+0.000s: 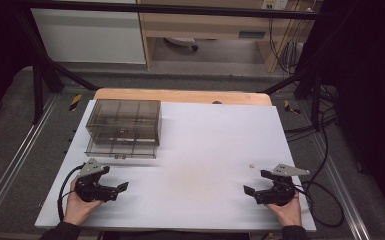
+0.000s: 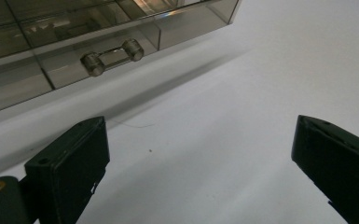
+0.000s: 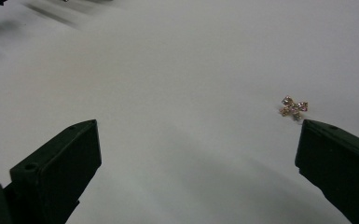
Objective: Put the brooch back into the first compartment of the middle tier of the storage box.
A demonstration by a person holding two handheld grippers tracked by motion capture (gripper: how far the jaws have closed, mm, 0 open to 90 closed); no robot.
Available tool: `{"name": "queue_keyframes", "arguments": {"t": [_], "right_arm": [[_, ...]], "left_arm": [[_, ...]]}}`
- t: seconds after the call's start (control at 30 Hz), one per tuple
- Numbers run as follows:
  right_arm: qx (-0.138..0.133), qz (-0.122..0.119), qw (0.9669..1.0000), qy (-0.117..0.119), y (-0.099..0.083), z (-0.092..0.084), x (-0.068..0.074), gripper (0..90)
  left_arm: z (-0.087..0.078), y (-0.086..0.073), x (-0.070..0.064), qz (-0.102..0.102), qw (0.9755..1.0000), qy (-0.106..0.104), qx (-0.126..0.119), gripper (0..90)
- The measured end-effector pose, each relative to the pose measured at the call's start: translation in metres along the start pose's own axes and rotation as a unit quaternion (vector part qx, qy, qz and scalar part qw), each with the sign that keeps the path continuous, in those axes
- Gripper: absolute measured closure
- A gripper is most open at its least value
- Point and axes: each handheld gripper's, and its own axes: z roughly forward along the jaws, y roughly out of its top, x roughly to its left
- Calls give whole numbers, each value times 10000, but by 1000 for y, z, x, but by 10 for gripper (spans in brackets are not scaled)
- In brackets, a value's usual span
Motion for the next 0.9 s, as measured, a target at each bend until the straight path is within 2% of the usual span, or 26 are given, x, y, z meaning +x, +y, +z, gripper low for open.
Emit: {"name": "queue_keyframes", "arguments": {"t": [0.47,0.8,0.9], "right_arm": [[43,-5,10000,-1,0,0,0,8],[46,-37,10000,-17,1,0,0,7],[56,-43,10000,-20,0,0,0,8]], "left_arm": [[11,11,-19,17,9999,-94,60,42],[22,23,-32,167,9996,-155,168,43],[25,27,-36,156,9996,-183,162,43]]}}
